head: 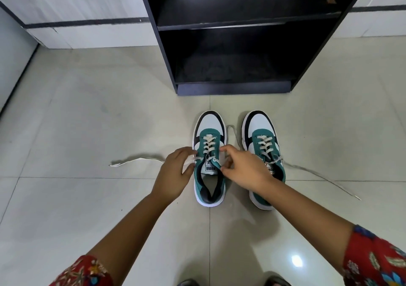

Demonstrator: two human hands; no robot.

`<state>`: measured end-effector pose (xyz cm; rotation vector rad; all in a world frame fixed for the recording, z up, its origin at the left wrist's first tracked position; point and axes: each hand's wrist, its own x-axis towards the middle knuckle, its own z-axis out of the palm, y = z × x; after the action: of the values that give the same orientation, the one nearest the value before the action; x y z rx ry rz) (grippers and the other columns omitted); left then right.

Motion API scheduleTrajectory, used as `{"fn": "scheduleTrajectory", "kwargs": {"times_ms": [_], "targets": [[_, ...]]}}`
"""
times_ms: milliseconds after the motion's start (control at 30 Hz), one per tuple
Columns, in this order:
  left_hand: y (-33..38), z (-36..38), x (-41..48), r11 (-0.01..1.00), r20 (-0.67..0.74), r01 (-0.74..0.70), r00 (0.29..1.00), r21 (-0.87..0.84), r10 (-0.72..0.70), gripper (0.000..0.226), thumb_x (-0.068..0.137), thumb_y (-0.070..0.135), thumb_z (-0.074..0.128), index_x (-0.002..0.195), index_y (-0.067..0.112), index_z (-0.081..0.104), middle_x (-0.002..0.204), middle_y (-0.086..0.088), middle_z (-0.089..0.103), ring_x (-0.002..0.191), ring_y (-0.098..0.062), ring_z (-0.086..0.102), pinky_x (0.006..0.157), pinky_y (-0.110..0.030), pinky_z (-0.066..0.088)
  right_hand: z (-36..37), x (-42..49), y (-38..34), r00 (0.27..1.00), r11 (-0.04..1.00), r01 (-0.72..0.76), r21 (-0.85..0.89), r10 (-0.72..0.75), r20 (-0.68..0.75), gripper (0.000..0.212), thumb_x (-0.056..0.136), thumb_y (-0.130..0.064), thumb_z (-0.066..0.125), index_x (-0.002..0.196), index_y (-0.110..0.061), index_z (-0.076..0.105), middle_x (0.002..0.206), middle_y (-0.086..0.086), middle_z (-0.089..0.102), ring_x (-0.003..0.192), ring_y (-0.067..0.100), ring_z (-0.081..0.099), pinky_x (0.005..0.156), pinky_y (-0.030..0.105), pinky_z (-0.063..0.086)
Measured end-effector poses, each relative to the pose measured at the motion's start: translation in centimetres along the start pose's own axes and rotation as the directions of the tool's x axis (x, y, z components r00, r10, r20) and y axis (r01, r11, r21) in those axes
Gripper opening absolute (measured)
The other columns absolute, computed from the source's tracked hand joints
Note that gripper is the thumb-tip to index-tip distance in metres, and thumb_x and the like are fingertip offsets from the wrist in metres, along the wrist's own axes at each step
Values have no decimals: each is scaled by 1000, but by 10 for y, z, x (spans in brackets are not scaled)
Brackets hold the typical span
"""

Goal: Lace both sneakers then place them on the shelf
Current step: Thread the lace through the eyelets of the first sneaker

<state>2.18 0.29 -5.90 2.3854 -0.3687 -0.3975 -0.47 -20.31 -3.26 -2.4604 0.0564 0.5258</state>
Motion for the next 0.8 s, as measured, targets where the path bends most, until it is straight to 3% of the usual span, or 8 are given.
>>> {"fn": "scheduleTrajectory", "kwargs": {"times_ms": [100,200,267,367,533,633,800], "targets": [[0,3,4,999,-47,-10,999,43,12,14,90,21,55,102,18,61,128,1,56,115,-18,51,88,-24,36,1,-1,-2,999,1000,-14,4,14,-41,31,80,-27,57,111,-23,55,94,-5,69,90,19,63,73,29,46],[0,0,1,998,-90,-30,995,54,34,5,90,18,53,93,18,57,114,3,64,104,-19,59,83,-28,43,0,-2,-4,994,999,13,-31,-16,-107,17,82,-28,53,91,-16,61,93,1,63,89,21,56,70,30,41],[1,-2,-1,1000,-100,-15,995,17,17,7,90,18,50,95,20,54,96,4,68,92,-18,63,79,-32,48,-4,-1,-2,995,1000,27,10,-26,-95,18,85,-30,51,88,-15,59,89,1,62,90,21,53,74,34,43],[4,-6,0,1000,-92,-5,996,-29,2,21,88,35,48,107,29,54,78,7,66,81,-13,61,82,-36,45,-9,2,-3,997,980,-19,199,33,-66,19,86,-38,53,92,-20,58,82,-2,65,78,17,60,70,34,48],[5,-9,5,994,-136,-74,987,80,85,19,84,37,54,94,34,70,71,16,55,68,1,52,90,-46,43,-3,4,-5,992,998,54,34,-49,-120,26,86,-44,56,88,-19,65,74,-7,63,71,15,61,65,29,48],[8,-15,3,995,-196,-89,976,50,97,14,83,32,58,85,30,72,66,22,50,65,4,50,79,-38,45,0,3,-3,987,996,71,51,-63,-147,22,86,-39,59,84,-19,66,72,-7,62,69,14,59,65,31,49],[8,-14,-4,999,-263,-24,965,-39,13,9,82,20,64,79,20,72,65,12,53,64,-9,53,61,-23,37,8,4,-5,980,990,103,92,-86,-179,15,87,-28,59,86,-13,63,85,0,65,78,17,59,71,33,49]]}}
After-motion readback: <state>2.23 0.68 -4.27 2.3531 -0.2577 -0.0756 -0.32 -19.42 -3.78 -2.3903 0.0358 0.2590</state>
